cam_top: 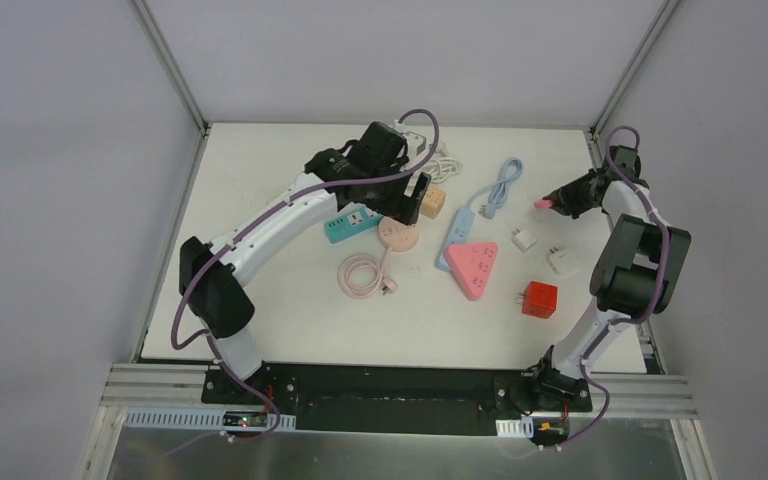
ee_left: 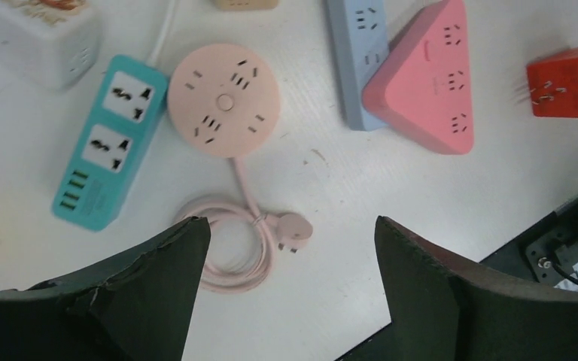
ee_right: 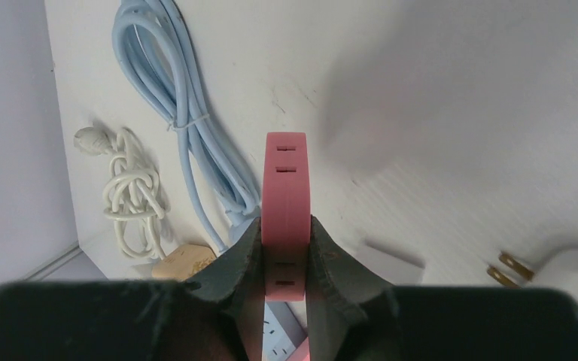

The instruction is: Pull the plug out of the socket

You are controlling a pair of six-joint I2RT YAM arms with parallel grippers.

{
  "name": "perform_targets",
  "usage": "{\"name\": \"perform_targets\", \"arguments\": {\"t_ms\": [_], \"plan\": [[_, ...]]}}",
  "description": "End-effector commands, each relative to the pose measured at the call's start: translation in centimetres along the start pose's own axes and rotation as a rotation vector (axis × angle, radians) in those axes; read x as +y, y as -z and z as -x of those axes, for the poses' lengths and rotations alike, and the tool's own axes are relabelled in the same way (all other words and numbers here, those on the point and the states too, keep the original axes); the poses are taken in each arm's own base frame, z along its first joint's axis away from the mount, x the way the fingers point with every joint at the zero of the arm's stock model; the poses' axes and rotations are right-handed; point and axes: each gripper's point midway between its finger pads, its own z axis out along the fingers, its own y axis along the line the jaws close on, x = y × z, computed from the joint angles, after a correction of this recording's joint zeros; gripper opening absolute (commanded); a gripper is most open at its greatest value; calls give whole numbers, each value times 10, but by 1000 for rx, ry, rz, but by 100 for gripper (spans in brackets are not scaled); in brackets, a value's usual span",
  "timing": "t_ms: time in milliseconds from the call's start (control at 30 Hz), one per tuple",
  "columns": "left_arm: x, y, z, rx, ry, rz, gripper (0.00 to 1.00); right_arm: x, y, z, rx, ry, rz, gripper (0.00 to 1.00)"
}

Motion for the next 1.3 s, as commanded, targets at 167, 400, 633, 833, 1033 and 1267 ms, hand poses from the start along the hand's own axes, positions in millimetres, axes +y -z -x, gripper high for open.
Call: {"name": "perform_targets", "arguments": {"t_ms": [167, 400, 633, 833, 1033, 1267], "plan": [[79, 80, -4, -147, -29, 428, 99, 30, -22, 23, 63, 6, 157, 5], [96, 111, -1, -240, 10, 502, 99, 4, -34, 14, 104, 21, 106, 27], [118, 131, 0, -398, 147, 576, 99, -23, -22, 12, 67, 7, -43, 60], [116, 133, -4, -415, 218, 492, 99, -31, 5, 14, -12, 14, -104, 68], [97, 120, -16, -348, 164, 352, 99, -26, 38, -5, -30, 27, -57, 72], [44, 82, -35, -300, 118, 12, 99, -11, 66, -74, 80, 84, 116, 74]]}}
